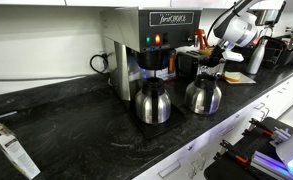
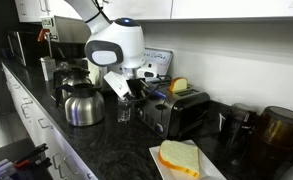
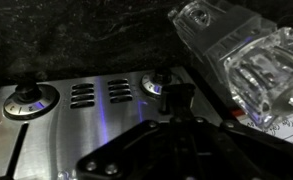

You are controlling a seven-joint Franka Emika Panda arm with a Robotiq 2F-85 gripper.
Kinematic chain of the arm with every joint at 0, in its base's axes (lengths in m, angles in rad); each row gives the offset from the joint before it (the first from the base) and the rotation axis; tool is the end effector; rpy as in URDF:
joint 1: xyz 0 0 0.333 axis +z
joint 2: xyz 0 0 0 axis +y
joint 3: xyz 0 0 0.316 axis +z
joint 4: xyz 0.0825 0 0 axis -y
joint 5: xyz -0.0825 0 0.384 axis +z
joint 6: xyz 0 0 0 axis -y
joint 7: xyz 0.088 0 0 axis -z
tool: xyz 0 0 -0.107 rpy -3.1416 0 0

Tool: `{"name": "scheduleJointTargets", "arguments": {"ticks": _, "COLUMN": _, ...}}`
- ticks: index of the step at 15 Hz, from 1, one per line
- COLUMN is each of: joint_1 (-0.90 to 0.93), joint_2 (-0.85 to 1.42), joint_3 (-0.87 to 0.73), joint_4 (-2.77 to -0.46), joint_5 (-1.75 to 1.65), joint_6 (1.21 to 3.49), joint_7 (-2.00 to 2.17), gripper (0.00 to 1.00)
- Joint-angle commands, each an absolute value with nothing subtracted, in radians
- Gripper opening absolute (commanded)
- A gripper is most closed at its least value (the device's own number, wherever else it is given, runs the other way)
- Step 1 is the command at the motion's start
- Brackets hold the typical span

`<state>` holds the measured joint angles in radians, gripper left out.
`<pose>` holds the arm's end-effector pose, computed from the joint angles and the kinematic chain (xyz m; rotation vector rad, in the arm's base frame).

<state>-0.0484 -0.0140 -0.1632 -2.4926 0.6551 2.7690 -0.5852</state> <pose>0.4710 -0.1279 0.3153 -2.8832 0.2992 -0.5577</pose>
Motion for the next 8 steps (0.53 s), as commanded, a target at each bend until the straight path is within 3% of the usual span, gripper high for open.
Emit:
{"name": "scheduleJointTargets", "arguments": {"ticks": 1, "joint_1": -0.026, "joint_2": 0.132, "joint_3": -0.141, "joint_4": -2.467, "joint_5": 0.673, "joint_6": 2.839, "joint_7": -0.573, "gripper": 0.0}}
{"name": "scheduleJointTargets", "arguments": {"ticks": 8, "joint_1": -0.048, "joint_2": -0.019, "joint_3": -0.163, "joint_4": -2.494, "joint_5": 0.655, "joint_6": 2.769, "joint_7": -0.585, "gripper": 0.01}}
